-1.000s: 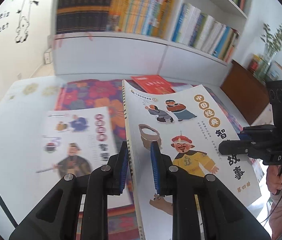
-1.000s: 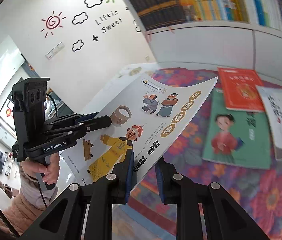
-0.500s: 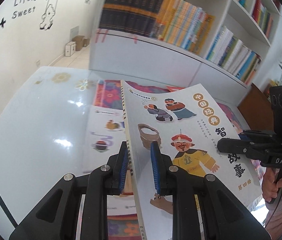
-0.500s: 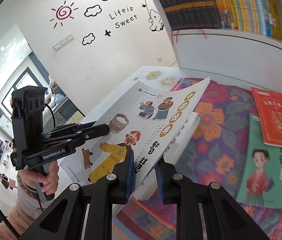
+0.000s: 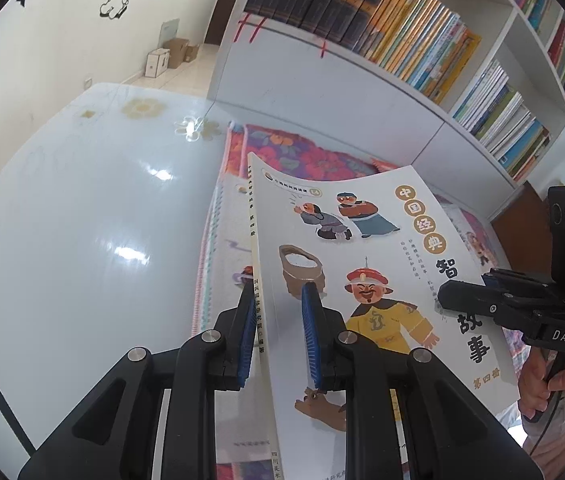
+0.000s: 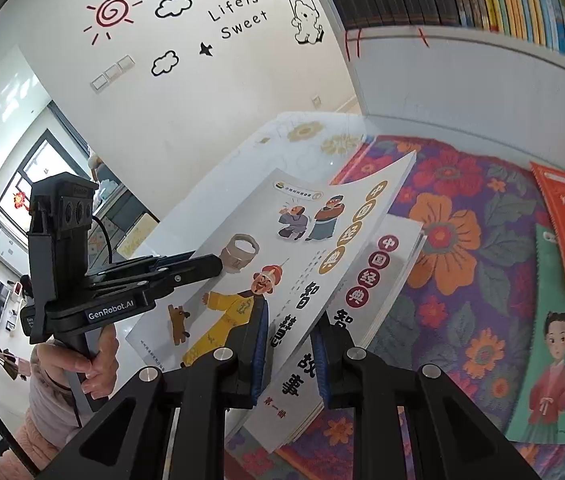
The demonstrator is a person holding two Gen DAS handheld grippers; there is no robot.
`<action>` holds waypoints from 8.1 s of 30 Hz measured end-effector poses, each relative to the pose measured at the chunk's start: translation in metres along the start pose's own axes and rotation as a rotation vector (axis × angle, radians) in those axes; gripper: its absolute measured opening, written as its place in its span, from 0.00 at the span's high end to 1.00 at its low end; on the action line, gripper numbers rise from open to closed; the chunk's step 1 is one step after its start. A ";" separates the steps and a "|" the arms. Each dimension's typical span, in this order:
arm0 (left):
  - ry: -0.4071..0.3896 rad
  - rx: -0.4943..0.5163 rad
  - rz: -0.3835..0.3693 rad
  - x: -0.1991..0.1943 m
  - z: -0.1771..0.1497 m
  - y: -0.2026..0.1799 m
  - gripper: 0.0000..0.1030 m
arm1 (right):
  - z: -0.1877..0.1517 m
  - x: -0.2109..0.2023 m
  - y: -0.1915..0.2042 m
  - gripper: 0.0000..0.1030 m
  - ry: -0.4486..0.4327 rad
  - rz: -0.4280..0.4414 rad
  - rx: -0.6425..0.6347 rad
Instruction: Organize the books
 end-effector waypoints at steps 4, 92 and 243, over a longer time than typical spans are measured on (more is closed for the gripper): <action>0.019 -0.002 0.018 0.010 -0.004 0.009 0.83 | -0.004 0.017 -0.006 0.81 0.034 0.012 0.018; 0.013 0.120 -0.169 0.246 -0.082 -0.361 0.62 | -0.206 -0.227 -0.403 0.35 -0.497 -0.425 0.805; 0.153 0.393 -0.177 0.047 -0.068 -0.248 0.81 | -0.169 -0.219 -0.154 0.86 -0.128 -0.040 0.418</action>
Point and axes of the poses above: each gripper's, at about its wrist camera, not at the fingertips, and x roughly the way its jaws point, y to its left, z to its top, the point moved 2 cm from there along x, roughly the way its jaws point, and after that the axes turned 8 degrees about -x, right-handed, at the moved point
